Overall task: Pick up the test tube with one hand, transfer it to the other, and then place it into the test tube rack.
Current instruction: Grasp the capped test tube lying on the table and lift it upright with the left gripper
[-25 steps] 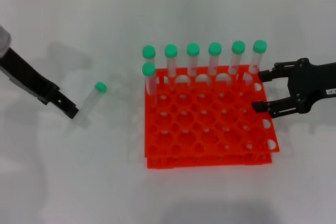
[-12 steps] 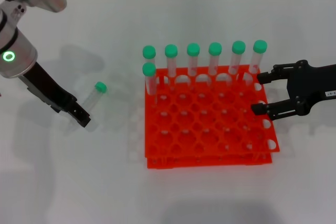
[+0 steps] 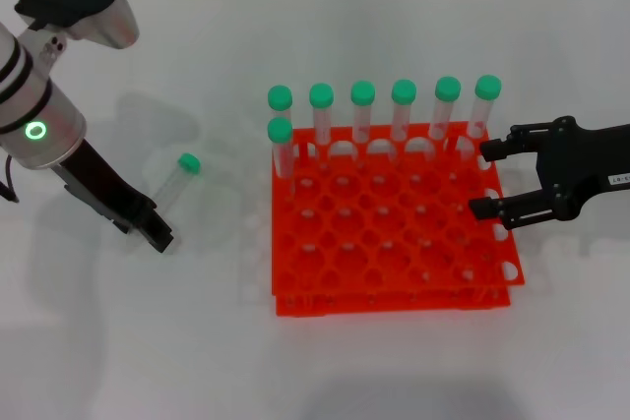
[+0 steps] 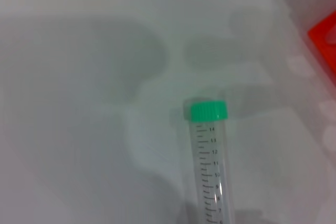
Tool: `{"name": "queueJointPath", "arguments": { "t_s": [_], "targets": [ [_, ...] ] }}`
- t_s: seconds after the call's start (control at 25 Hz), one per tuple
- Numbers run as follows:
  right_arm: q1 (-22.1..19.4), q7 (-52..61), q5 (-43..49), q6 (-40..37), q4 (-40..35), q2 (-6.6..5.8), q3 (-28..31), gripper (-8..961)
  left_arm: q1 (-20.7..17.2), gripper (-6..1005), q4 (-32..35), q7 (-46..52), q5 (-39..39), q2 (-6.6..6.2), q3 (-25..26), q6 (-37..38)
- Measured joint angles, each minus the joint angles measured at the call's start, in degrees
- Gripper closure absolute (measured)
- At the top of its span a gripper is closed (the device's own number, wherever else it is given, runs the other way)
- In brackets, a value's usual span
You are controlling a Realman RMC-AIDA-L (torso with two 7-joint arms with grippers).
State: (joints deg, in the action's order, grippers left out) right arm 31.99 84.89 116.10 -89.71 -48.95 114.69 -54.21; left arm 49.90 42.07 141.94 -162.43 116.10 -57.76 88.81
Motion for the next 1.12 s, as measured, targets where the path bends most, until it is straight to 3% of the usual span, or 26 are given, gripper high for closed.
{"name": "queueJointPath", "arguments": {
  "t_s": [0.2,0.96,1.12],
  "targets": [
    [-0.24,0.11,0.0,0.03,0.0,0.18,-0.02,165,-0.36,425,-0.02,0.08,0.02,0.03,-0.15,-0.24],
    [-0.19,0.42,0.0,0.67,-0.27,0.25,-0.02,169,0.06,546,-0.08,0.13,-0.04,0.17,-0.83,-1.08],
    [-0.13,0.42,0.0,0.66,-0.26,0.17,-0.02,169,-0.15,691,-0.03,0.11,0.12,0.17,-0.88,-1.02]
  ]
}}
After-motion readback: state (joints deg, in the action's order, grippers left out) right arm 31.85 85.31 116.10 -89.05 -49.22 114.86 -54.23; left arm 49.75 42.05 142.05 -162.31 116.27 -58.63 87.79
